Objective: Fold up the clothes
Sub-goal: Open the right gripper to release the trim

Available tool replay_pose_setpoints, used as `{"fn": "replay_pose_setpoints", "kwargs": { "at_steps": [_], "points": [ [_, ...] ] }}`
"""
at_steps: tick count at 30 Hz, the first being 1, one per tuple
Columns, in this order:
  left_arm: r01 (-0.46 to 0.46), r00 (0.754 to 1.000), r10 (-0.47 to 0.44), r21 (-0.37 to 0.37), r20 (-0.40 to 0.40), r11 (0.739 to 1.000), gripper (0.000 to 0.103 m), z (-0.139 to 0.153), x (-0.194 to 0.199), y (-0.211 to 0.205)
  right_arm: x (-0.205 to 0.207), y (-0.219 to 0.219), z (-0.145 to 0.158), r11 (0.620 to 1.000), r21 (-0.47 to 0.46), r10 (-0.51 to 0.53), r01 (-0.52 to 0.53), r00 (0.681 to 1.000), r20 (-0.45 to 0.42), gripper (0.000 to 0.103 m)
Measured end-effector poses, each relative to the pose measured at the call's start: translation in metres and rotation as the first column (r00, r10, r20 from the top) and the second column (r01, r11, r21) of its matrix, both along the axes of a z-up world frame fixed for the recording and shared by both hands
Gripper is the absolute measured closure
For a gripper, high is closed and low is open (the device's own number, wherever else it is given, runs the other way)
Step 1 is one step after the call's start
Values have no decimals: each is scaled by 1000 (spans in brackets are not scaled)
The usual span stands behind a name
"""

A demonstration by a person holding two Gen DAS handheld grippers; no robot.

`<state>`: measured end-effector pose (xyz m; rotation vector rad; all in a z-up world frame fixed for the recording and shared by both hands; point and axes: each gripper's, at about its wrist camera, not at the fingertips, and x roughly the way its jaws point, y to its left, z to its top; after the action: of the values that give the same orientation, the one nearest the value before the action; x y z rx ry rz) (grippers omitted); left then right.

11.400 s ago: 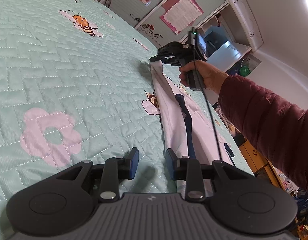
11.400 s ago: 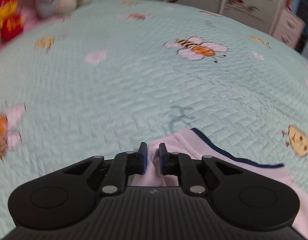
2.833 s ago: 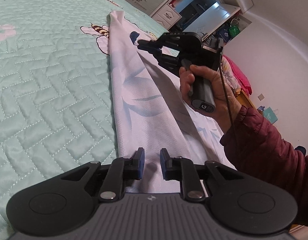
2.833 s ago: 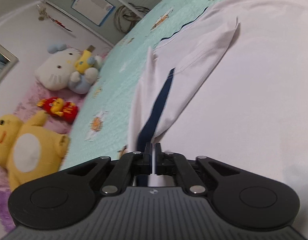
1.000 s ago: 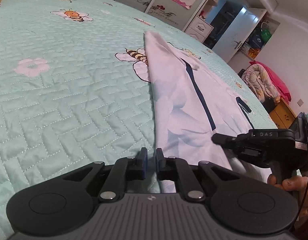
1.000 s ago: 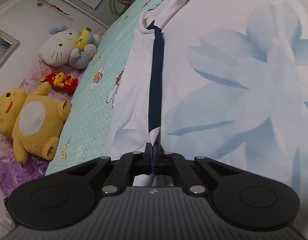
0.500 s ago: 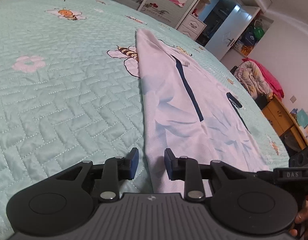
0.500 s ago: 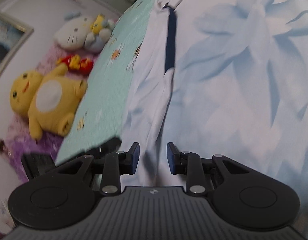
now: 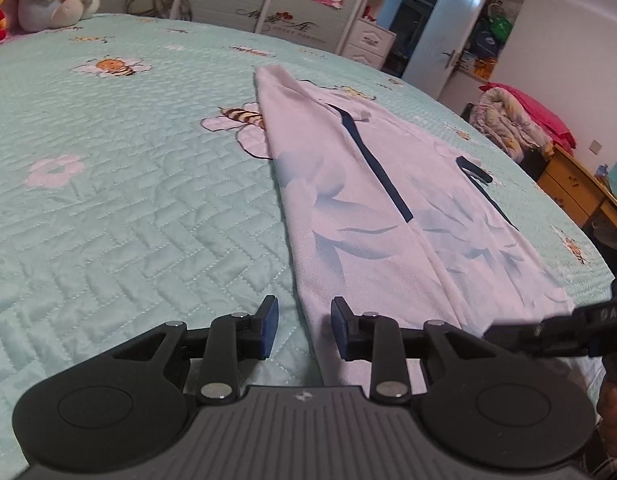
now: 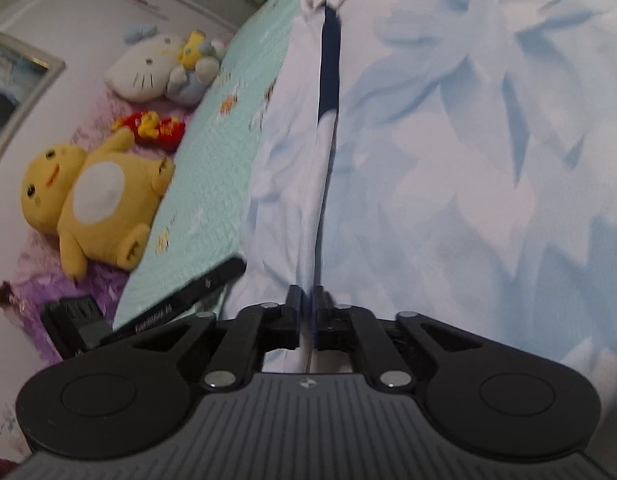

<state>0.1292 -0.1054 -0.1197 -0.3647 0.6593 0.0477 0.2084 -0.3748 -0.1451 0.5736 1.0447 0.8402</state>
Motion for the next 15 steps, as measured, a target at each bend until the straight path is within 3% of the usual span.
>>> {"fn": "replay_pose_setpoints", "kwargs": {
  "at_steps": [4, 11, 15],
  "points": [
    [9, 998, -7, -39, 61, 999, 72, 22, 5, 0, 12, 5, 15, 999, 30, 13, -15, 997, 75, 82],
    [6, 999, 2, -144, 52, 990, 67, 22, 65, 21, 63, 34, 12, 998, -30, 62, -62, 998, 23, 81],
    [-49, 994, 61, -125, 94, 991, 58, 21, 103, 34, 110, 43, 46, 999, -30, 46, -43, 994, 104, 81]
  ]
}}
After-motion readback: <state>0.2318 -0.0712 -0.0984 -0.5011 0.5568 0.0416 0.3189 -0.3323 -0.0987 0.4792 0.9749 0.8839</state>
